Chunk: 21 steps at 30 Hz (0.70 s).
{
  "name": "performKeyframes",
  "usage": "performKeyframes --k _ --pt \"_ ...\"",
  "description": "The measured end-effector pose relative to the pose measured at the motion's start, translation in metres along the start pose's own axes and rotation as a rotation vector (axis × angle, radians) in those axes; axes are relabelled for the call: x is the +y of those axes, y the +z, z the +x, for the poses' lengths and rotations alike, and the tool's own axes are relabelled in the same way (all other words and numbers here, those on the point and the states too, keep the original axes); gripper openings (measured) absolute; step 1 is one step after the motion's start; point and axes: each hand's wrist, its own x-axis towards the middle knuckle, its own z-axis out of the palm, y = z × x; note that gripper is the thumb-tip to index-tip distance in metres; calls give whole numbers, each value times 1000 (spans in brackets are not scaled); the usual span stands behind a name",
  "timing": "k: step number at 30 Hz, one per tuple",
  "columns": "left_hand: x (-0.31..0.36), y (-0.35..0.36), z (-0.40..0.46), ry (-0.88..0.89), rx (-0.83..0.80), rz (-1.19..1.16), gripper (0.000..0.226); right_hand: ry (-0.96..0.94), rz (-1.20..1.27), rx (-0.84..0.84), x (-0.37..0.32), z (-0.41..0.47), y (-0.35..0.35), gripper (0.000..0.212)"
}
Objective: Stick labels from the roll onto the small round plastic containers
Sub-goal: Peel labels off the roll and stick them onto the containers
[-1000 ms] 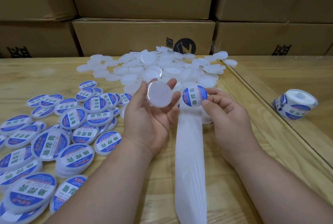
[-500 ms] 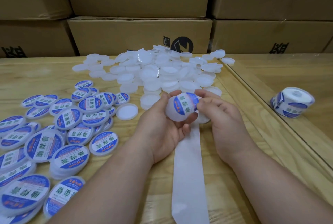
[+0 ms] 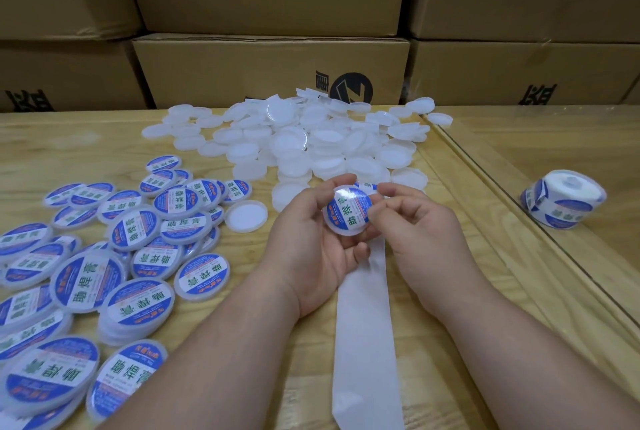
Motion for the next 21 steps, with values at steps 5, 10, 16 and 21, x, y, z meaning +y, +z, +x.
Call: performKeyframes --k 5,10,16,21 --pt "-2 -1 2 14 5 2 32 -4 -4 4 2 2 0 26" --pt "-3 -1 2 26 -3 20 33 -6 -4 -1 2 2 0 23" --pt "-5 -1 3 36 -4 32 36 -8 -27 -6 3 2 -1 23" --pt "-6 -3 6 51 14 64 53 -12 -21 11 5 3 0 20"
